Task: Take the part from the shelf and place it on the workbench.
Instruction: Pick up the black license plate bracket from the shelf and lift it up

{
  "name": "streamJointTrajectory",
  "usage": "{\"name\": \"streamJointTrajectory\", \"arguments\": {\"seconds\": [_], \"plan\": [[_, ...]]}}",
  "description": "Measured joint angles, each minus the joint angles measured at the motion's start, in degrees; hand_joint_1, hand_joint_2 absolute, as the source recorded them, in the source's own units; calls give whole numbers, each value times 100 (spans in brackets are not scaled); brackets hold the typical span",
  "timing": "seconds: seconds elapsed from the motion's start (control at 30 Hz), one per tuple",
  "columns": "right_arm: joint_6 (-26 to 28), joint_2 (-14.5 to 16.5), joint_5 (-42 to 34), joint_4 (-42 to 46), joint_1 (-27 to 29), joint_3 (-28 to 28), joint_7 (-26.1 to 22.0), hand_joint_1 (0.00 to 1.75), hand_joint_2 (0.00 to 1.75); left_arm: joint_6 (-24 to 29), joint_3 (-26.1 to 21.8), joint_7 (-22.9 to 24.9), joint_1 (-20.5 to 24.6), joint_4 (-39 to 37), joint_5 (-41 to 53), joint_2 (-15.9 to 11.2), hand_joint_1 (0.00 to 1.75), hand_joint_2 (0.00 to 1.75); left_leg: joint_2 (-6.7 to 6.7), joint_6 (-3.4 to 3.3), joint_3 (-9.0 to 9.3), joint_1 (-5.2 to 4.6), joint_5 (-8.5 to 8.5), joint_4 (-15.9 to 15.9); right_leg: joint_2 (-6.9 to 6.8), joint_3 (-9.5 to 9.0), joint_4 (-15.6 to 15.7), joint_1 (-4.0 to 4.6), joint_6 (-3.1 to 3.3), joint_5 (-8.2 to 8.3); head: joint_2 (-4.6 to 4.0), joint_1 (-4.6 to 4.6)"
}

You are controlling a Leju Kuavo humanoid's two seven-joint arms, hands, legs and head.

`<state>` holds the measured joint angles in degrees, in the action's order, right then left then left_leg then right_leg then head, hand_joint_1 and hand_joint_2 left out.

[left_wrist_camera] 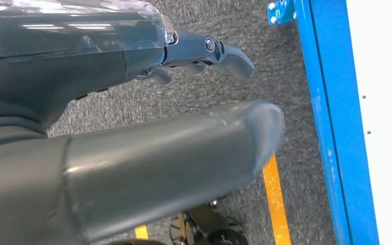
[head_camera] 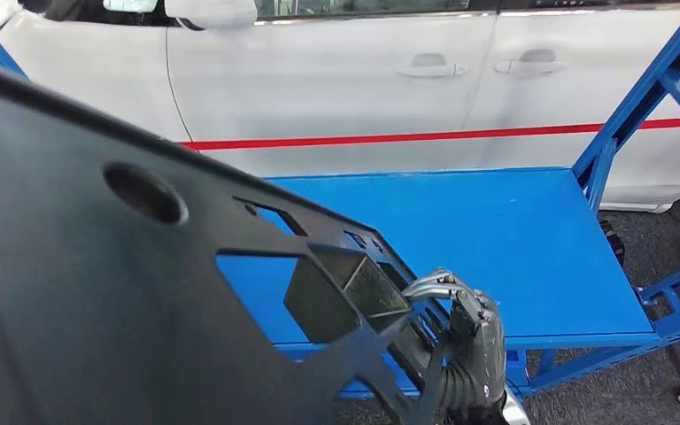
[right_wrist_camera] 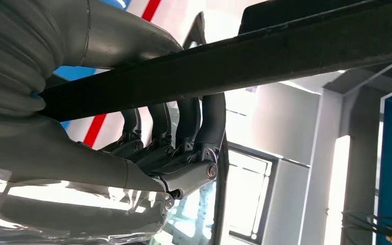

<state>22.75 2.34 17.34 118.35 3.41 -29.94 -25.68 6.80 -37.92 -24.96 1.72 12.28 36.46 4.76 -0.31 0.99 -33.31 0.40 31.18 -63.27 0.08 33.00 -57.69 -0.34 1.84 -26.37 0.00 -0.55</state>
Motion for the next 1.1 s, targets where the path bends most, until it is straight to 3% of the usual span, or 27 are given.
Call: {"name": "streamJointTrajectory", "arguments": {"seconds": [0.1,0.17,0.2,0.27,0.33,0.4,0.47,0.57,0.6,0.63,0.67,0.73,0.8,0.93,1.0,1.1], "plan": [[-1,0,-4,2,4,0,-1,175,175,0,-4,0,0,0,0,0,0,0,0,2,-18,2,22,-39,-1,0,0,0,0,0,0,0],[-19,-3,-45,21,34,0,-18,175,175,1,-25,0,-1,0,6,-4,0,0,0,18,-165,11,177,-354,-5,0,-1,3,3,-2,0,1],[-37,-9,-80,33,67,2,-30,175,175,1,-43,0,-6,0,9,-6,0,0,1,34,-318,18,288,-667,-6,1,-4,5,6,-5,0,1],[-137,-21,-127,46,241,27,14,175,175,40,-127,33,-2,0,14,-9,0,0,-1,3,-134,8,17,-241,-2,-17,-32,24,-31,-35,0,1],[-282,-27,-175,46,416,57,101,175,175,100,-209,86,3,0,10,-10,0,0,-5,-77,211,-20,-385,530,6,-33,-51,31,-102,-55,0,-1],[-468,-27,-283,35,496,69,143,175,175,138,-246,128,-3,0,6,-6,0,0,-1,-154,215,-10,-426,561,7,-29,-62,22,-168,-67,0,0],[-702,-28,-407,23,593,90,105,175,175,141,-287,159,1,0,14,2,0,0,9,-237,221,17,-485,610,7,74,-321,16,-224,-280,0,14],[-949,-28,-521,-12,733,134,-31,175,175,86,-352,182,6,0,30,11,0,0,18,-287,187,21,-518,616,5,550,-1411,-7,-281,-889,0,44],[-994,-28,-544,-28,769,148,-62,175,175,74,-367,188,4,0,32,13,0,0,21,-288,177,20,-520,611,4,664,-1678,-18,-297,-974,0,47],[-1021,-28,-559,-42,797,158,-81,175,175,67,-377,193,3,0,33,13,0,0,22,-288,168,21,-521,604,3,692,-1762,-30,-309,-953,0,47],[-1038,-28,-569,-51,816,163,-95,175,175,63,-387,197,3,0,33,15,0,0,23,-285,162,21,-520,592,0,613,-1635,-45,-318,-832,0,48],[-1072,-28,-579,-60,832,167,-114,175,175,54,-399,205,5,0,35,19,0,0,19,-266,146,22,-509,548,-4,227,-932,-74,-317,-455,0,49],[-1116,-22,-595,-61,846,169,-149,175,175,50,-407,213,11,0,43,22,0,0,10,-204,101,4,-490,471,2,-82,-298,-65,-283,-242,0,43],[-1231,28,-675,-62,948,192,-241,175,175,39,-449,231,13,0,107,28,0,0,2,-55,25,7,-466,400,9,-90,-118,-53,-150,-165,0,29],[-1252,60,-687,-63,961,209,-261,175,175,37,-465,239,11,0,121,36,0,0,4,2,-89,27,-177,88,-10,-48,-84,-66,-60,-98,0,-12],[-1277,93,-690,-69,988,233,-276,175,175,33,-487,254,16,0,124,37,0,0,7,56,-397,38,446,-892,-32,66,-99,-49,-19,-18,0,-68]]}}
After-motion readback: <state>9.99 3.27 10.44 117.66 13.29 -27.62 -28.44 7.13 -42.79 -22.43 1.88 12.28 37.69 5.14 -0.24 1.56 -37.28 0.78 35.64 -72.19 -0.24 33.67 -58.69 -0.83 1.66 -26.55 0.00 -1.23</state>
